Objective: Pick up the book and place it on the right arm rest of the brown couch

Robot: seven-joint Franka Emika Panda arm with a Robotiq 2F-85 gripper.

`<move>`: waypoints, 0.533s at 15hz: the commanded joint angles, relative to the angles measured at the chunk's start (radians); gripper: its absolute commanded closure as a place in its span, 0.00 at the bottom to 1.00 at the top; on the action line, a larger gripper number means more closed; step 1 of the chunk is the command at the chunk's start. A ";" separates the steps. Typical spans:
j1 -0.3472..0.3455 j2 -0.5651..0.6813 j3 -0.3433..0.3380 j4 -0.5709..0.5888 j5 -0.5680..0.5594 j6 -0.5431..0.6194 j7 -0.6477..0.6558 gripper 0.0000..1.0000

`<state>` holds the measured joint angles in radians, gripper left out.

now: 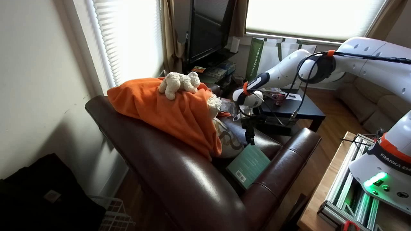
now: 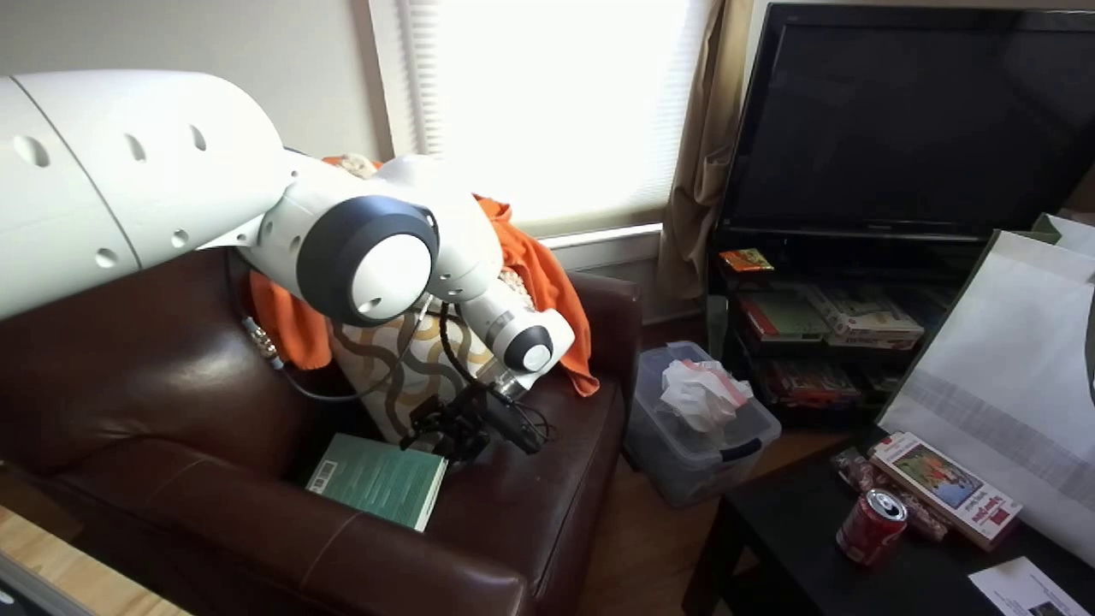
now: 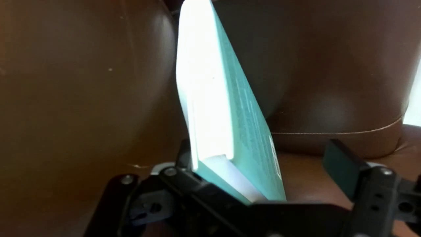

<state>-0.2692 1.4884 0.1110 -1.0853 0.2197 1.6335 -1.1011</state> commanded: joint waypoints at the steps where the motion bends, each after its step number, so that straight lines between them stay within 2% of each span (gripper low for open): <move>1: 0.051 0.000 0.004 -0.021 0.012 0.000 0.123 0.26; 3: 0.075 0.000 0.011 -0.017 0.010 0.007 0.172 0.30; 7: 0.099 -0.001 0.016 -0.006 0.010 0.044 0.247 0.61; 8: 0.085 -0.001 0.007 -0.010 0.005 0.057 0.246 0.69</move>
<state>-0.1696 1.4875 0.1213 -1.0904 0.2201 1.6608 -0.8943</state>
